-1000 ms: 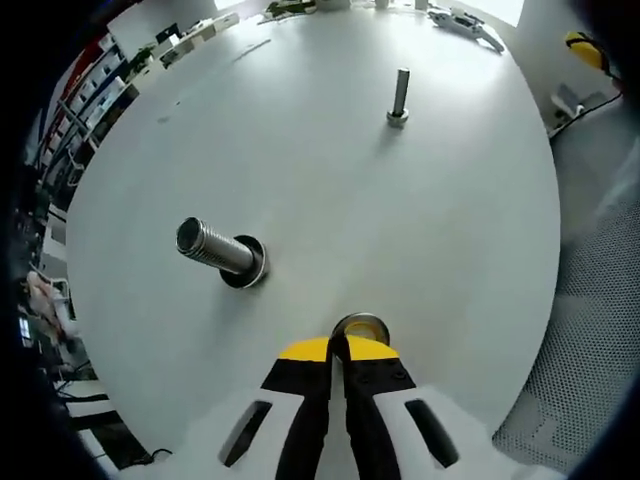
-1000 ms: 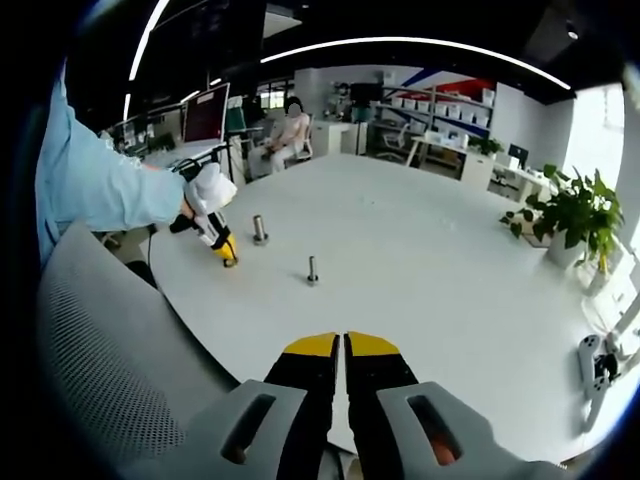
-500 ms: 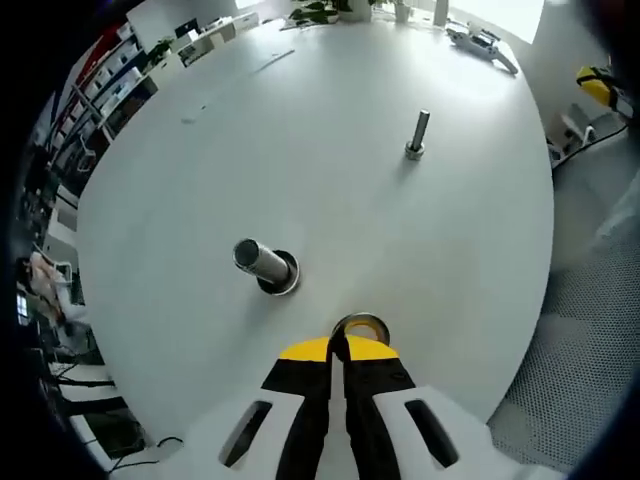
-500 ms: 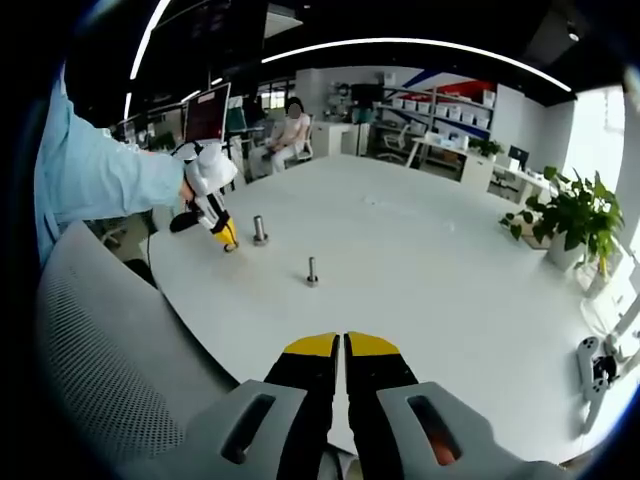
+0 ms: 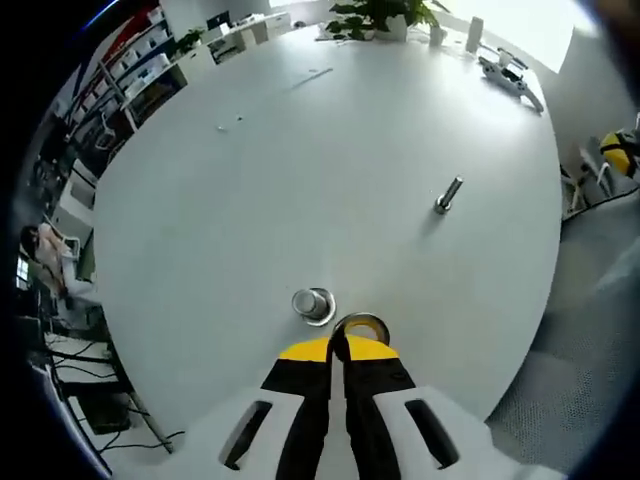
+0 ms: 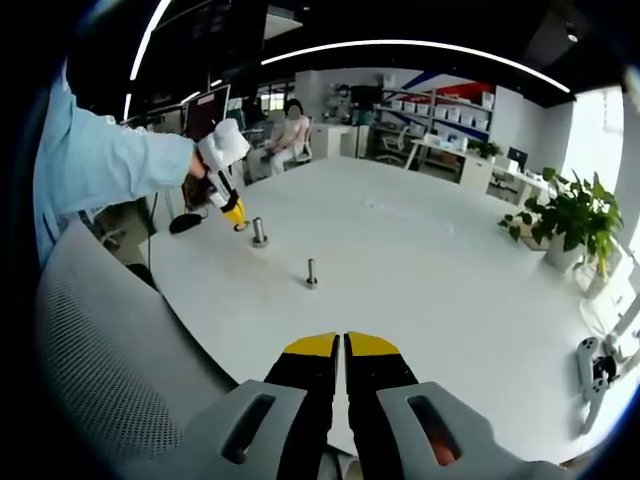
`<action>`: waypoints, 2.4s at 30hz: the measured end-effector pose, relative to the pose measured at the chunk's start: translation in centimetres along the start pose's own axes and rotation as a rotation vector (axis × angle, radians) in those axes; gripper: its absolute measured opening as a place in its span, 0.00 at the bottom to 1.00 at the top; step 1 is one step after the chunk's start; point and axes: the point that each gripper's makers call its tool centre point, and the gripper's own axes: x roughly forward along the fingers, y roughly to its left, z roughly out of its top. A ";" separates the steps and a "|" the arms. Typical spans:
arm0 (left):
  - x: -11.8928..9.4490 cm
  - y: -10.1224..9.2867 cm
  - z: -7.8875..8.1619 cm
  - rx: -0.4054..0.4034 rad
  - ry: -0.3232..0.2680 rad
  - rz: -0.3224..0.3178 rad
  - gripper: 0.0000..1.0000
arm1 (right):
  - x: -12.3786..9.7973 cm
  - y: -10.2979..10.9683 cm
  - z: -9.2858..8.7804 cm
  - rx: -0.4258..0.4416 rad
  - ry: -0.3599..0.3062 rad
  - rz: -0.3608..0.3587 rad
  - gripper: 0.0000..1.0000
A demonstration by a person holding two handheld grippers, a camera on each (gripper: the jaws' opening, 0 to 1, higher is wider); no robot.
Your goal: Place the washer onto the threaded stud by aligning its center hole with the stud, sliding it down to the base, and recovering from edge contact or off-axis alignment until the washer reaches the visible bottom stop.
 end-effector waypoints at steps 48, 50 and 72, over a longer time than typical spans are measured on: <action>1.7 2.9 1.6 -0.182 0.080 0.022 0.02 | 0.1 -0.1 -0.1 0.024 0.004 0.001 0.04; 1.6 2.8 1.5 -0.177 0.081 0.024 0.02 | 0.1 -0.1 -0.1 0.024 0.005 0.002 0.04; 1.6 3.5 2.2 -0.258 0.045 -0.039 0.06 | 0.2 -0.1 -0.2 0.025 0.012 0.005 0.04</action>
